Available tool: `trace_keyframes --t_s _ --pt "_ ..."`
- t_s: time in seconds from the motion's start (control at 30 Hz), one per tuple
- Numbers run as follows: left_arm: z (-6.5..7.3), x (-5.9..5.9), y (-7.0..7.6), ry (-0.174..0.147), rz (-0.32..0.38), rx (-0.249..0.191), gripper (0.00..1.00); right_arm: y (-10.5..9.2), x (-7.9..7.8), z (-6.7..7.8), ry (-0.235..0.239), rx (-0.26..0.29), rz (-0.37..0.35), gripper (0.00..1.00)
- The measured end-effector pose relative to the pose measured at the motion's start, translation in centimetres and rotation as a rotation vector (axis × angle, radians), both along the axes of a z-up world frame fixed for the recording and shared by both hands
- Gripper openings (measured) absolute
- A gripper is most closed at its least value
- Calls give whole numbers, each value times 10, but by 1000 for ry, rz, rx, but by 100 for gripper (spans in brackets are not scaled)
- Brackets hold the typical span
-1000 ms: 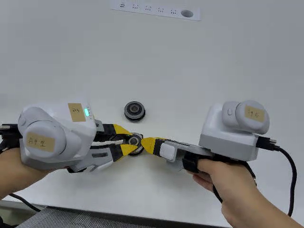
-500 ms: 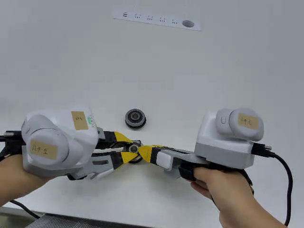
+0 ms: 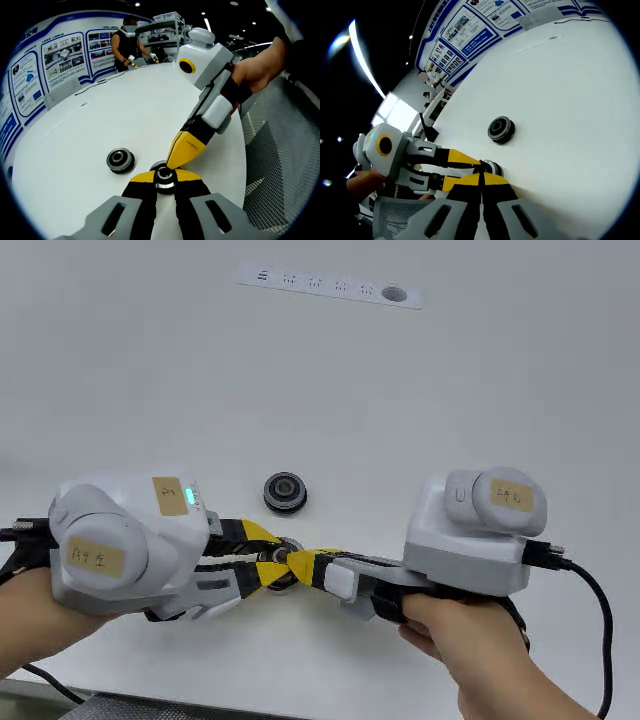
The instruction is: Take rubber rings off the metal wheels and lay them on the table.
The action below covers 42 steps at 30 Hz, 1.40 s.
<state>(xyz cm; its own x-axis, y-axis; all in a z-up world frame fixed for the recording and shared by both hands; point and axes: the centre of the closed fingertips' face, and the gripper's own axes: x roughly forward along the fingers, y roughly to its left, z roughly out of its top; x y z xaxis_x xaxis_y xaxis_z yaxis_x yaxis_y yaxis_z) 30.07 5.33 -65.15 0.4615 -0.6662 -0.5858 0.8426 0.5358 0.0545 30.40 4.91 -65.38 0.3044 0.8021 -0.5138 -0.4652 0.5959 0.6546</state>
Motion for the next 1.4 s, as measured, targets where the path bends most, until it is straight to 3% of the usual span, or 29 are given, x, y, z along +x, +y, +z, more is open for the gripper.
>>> trace_keyframes --t_s 0.43,0.87,1.23,1.4 --pt "0 1 0 -15 -5 -11 13 -2 2 2 39 37 -52 2" --pt "4 1 1 -27 -9 26 17 -3 1 4 58 56 -67 2" --pt "19 -1 15 -43 46 1 21 -1 2 14 59 94 -79 2" --pt "29 3 17 -59 84 -37 26 -1 6 25 51 136 -100 2"
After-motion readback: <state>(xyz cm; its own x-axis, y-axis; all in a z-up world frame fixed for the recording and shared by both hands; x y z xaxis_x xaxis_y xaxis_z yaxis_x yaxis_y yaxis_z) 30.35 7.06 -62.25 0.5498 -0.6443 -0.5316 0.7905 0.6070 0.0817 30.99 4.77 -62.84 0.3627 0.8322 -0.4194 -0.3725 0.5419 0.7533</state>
